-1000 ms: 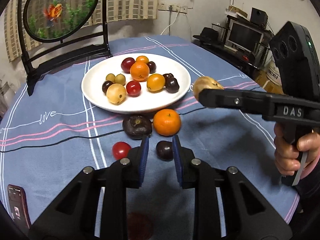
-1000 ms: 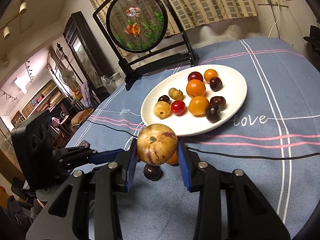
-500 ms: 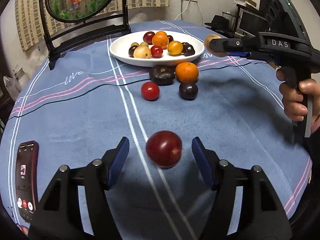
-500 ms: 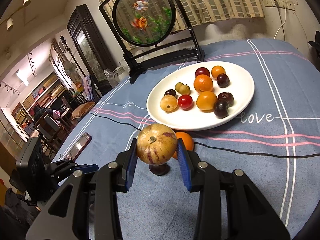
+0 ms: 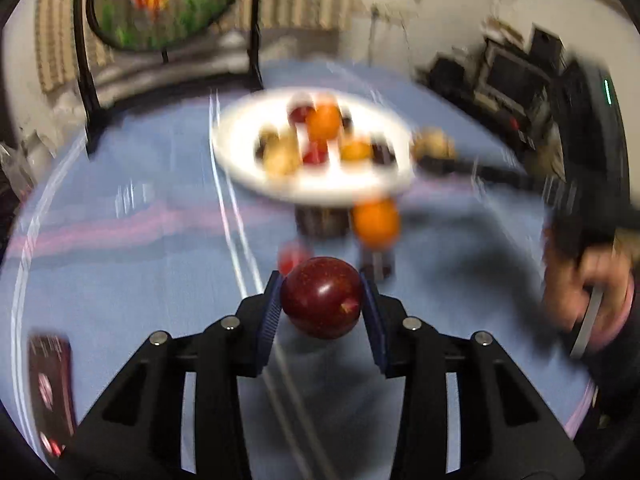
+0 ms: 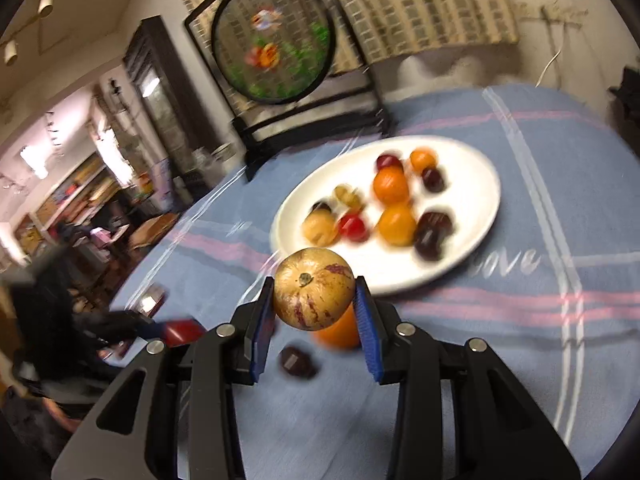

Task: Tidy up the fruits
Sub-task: 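Carry the red plum and pale fruit to the plate and release with both tools, then grasp a red tomato with the left tool while the right tool grasps a dark plum, then release the red tomato and dark plum onto the plate with both tools, then grasp a large dark plum with the left tool while the right tool grasps a tangerine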

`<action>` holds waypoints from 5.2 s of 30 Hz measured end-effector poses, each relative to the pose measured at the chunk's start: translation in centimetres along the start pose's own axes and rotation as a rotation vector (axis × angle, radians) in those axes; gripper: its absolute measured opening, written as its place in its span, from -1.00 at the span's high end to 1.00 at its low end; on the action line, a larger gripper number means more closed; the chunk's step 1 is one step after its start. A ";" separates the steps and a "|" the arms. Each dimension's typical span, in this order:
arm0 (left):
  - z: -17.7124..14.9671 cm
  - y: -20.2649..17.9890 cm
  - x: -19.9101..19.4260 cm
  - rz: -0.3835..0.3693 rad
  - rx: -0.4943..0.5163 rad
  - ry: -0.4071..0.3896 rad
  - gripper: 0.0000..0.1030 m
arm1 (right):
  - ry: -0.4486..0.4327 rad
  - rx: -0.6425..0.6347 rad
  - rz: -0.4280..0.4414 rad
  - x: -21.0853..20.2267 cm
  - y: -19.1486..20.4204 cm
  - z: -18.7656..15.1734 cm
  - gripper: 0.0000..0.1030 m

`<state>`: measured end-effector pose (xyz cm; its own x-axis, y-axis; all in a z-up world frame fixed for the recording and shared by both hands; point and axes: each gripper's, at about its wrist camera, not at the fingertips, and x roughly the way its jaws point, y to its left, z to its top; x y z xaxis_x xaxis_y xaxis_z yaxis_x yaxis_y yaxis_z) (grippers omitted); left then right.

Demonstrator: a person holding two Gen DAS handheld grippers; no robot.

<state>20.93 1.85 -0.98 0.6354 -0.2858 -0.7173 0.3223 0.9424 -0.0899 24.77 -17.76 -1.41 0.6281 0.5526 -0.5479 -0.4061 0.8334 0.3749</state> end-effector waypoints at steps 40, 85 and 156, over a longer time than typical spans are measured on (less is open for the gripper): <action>2.3 4.6 3.0 0.344 -0.209 -0.053 -0.93 | 0.069 -0.118 -0.223 1.8 2.9 -1.6 -0.11; -1.5 0.0 6.8 0.099 0.014 0.105 0.16 | 0.166 -0.036 -0.098 1.5 3.0 -3.3 0.44; 3.1 4.1 3.6 0.285 -0.219 -0.061 -0.78 | 0.216 -0.244 -0.229 5.8 3.7 -3.4 0.15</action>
<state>26.71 4.20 -1.82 0.7213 -0.0096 -0.6926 -0.0275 0.9987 -0.0424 24.65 -11.45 -5.75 0.5771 0.3203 -0.7513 -0.4337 0.8997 0.0504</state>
